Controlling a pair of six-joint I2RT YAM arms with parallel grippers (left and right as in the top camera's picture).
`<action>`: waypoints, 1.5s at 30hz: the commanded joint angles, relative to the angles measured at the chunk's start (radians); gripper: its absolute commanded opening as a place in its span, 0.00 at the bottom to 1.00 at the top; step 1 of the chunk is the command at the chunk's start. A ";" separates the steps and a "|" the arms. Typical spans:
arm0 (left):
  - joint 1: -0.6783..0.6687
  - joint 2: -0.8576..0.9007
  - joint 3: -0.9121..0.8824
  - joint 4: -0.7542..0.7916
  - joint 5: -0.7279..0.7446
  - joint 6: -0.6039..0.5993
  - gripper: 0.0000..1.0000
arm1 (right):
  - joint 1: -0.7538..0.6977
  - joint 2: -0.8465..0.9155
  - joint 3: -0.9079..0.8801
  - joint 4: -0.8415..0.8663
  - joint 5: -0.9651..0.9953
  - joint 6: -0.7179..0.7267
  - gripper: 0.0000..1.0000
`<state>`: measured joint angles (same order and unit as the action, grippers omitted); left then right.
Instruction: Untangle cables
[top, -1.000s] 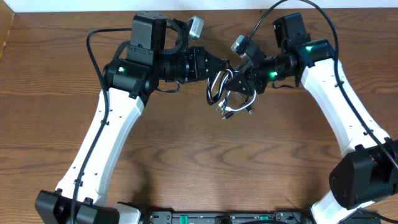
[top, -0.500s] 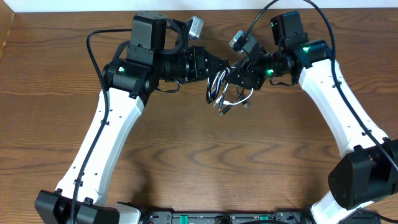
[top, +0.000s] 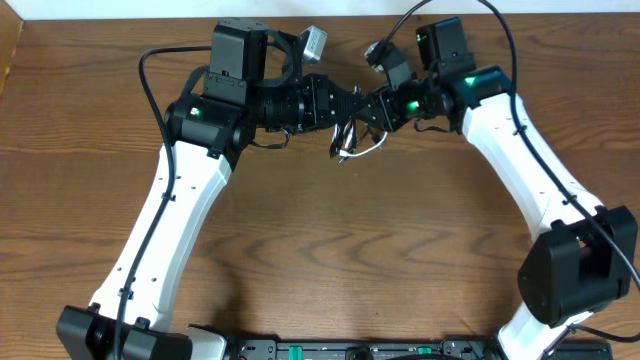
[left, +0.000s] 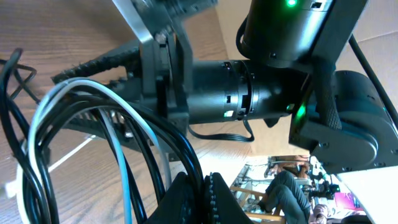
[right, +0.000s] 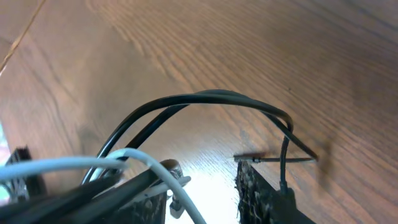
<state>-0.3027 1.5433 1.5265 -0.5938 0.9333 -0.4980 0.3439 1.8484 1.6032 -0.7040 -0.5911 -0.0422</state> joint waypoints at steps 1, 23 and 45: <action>0.005 -0.011 0.009 0.006 0.017 -0.010 0.07 | 0.023 0.005 -0.003 0.027 0.054 0.164 0.34; 0.005 -0.011 0.009 0.005 0.016 -0.029 0.08 | 0.082 0.056 -0.003 0.134 0.249 0.471 0.07; -0.038 0.026 -0.070 -0.236 -0.423 0.243 0.17 | -0.089 -0.182 -0.002 -0.319 0.031 0.156 0.01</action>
<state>-0.3161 1.5463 1.4693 -0.8291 0.5346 -0.2836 0.2550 1.6821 1.5959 -1.0008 -0.5087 0.1577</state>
